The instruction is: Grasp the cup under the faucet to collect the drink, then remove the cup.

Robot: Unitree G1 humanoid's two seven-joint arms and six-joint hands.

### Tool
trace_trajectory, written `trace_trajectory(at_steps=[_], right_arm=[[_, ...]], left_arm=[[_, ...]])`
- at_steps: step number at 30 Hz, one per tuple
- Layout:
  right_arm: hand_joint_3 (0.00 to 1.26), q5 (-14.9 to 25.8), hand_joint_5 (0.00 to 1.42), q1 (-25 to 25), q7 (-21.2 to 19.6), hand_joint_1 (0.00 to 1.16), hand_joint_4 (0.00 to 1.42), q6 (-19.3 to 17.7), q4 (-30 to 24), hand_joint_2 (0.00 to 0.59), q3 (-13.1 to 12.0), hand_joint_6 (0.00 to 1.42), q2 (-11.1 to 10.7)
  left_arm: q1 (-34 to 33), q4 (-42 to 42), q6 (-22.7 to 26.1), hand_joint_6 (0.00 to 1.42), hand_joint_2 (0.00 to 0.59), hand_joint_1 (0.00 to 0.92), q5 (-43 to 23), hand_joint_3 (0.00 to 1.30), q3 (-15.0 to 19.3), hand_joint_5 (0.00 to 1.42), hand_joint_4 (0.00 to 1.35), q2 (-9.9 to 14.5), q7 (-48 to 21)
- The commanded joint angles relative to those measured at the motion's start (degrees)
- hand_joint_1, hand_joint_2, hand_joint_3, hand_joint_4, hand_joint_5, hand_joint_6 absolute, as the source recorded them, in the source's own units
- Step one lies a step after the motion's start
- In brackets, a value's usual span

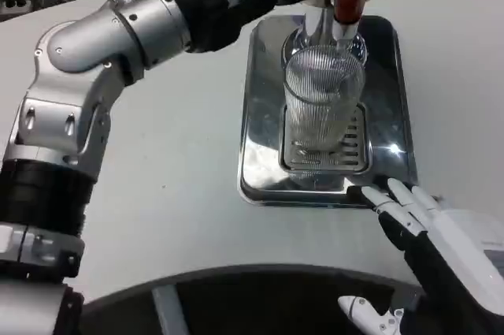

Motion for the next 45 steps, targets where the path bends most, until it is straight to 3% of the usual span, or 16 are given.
trace_trajectory(at_steps=[1, 12, 22, 34, 45], right_arm=[[0.11, 0.84, 0.00, 0.73, -0.47, 0.36, 0.00, -1.10, -0.95, 0.375, -0.55, 0.00, 0.39], [0.11, 2.22, 0.00, 1.66, -0.29, 0.36, 0.00, -2.79, -0.95, 0.375, -2.20, 0.00, 1.18], [0.11, 2.54, 0.00, 2.68, -0.42, 0.36, 0.00, -3.82, -0.95, 0.375, -2.80, 0.00, 2.38], [0.11, 1.58, 0.00, 2.49, -0.08, 0.36, 0.00, -3.55, -0.95, 0.375, -2.08, 0.00, 3.95], [0.11, 1.39, 0.00, 0.98, 1.24, 0.36, 0.00, -1.29, -0.95, 0.375, -1.20, 0.00, 5.41]], left_arm=[[-1.72, 2.93, -2.88, 0.22, 0.137, 0.000, 1.94, 0.20, -0.90, 0.26, 0.14, -0.74, -1.35], [-0.94, 5.47, -9.43, 0.21, 0.136, 0.000, 5.19, 0.18, -2.65, 0.24, 0.12, -1.93, -2.39], [-0.49, 5.10, -15.06, 0.18, 0.126, 0.000, 10.14, 0.15, -5.18, 0.21, 0.09, -0.83, -2.32], [-0.71, 7.12, -22.38, 0.14, 0.124, 0.000, 15.06, 0.13, -7.70, 0.17, 0.07, 0.36, -2.27], [-0.76, 8.53, -25.31, 0.14, 0.129, 0.000, 16.87, 0.12, -9.07, 0.17, 0.06, 1.20, -2.07]])
